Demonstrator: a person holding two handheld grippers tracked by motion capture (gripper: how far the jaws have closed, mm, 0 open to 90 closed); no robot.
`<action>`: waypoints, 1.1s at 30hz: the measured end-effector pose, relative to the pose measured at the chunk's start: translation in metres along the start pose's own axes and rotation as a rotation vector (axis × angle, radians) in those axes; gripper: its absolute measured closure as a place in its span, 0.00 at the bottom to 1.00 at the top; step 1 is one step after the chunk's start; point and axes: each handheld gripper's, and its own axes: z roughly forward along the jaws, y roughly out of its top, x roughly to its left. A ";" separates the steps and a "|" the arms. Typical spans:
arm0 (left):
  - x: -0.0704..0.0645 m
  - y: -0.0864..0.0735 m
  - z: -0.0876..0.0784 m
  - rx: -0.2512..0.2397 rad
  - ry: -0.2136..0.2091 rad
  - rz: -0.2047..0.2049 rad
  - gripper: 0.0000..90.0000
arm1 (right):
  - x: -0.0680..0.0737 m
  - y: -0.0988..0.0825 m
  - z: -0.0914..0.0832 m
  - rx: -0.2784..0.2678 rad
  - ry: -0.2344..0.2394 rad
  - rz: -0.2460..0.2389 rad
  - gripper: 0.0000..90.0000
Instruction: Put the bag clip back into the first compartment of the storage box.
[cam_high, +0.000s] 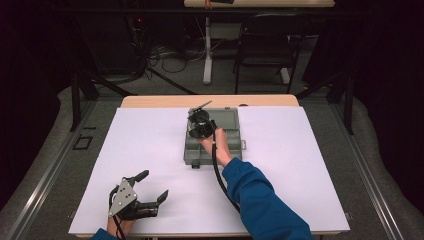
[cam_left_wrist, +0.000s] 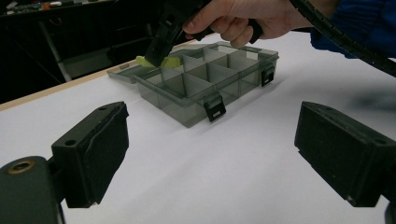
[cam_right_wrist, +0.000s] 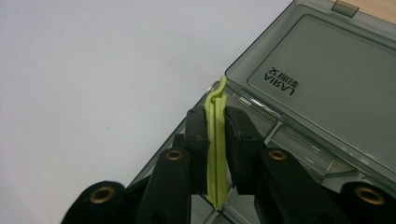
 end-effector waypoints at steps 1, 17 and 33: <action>0.000 0.000 0.000 0.001 0.000 0.001 0.11 | 0.001 0.000 0.001 0.001 -0.002 0.011 0.89; 0.000 0.000 -0.001 0.000 0.002 0.000 0.11 | 0.002 -0.001 0.004 0.008 0.009 -0.020 0.71; -0.001 0.001 0.001 0.008 0.011 0.005 0.11 | -0.003 -0.015 -0.028 -0.027 0.097 -0.079 0.08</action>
